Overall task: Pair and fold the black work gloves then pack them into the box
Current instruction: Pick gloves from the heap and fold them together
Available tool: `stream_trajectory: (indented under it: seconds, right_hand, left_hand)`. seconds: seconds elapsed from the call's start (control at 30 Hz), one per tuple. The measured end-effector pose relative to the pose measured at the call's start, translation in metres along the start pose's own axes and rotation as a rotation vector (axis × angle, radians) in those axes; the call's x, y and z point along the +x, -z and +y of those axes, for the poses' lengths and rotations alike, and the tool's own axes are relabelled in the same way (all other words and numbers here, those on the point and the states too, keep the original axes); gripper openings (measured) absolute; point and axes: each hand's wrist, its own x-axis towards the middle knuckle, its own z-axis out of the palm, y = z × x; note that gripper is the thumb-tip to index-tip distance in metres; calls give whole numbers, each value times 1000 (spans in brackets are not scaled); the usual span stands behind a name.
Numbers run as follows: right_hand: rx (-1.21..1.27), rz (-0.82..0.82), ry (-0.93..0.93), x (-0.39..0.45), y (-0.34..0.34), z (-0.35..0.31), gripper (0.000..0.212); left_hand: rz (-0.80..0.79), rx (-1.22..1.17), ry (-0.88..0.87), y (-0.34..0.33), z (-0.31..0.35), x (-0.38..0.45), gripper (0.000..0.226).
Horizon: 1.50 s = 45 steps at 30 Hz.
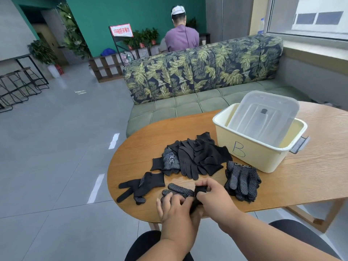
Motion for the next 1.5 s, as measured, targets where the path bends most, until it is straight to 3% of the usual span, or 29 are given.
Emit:
stream_trajectory:
  seconds: [0.07, 0.17, 0.27, 0.37, 0.5, 0.53, 0.67, 0.73, 0.83, 1.0, 1.33, 1.5]
  right_hand:
    - [54, -20, 40, -2, 0, -2, 25]
    - [82, -13, 122, -4, 3, -5, 19]
    - [-52, 0, 203, -3, 5, 0, 19]
    - [-293, -90, 220, 1, 4, 12, 37]
    - [-660, -162, 251, 8, -1, 28, 52]
    - [-721, -163, 264, 9, -1, 32, 55]
    - [-839, -174, 306, 15, 0, 36, 64]
    - [-857, -171, 335, 15, 1, 36, 61]
    - [-875, -154, 362, 17, 0, 38, 59]
    - [-889, -91, 361, 20, -7, 39, 59]
    - [-870, -70, 350, 20, -7, 32, 44]
    - [-712, 9, 504, 11, 0, 25, 17]
  left_hand:
    - [-27, -62, 42, 5, -2, 2, 21]
    - [-92, -170, 91, 11, -7, 6, 30]
    - [-107, -439, 202, 11, -19, 9, 51]
    - [-85, -620, 354, 14, -27, 15, 63]
    - [-94, -540, 387, 20, -31, 31, 21]
    - [-103, -518, 388, 19, -32, 35, 19]
    - [-68, -518, 397, 17, -38, 41, 64]
    - [10, -477, 358, 20, -38, 38, 62]
    - [66, -302, 150, 29, -37, 28, 50]
    - [-199, -87, -40, 30, -42, 16, 73]
    - [-112, -223, -9, 35, -41, 26, 35]
    - [-130, -605, 78, 47, -34, 19, 22]
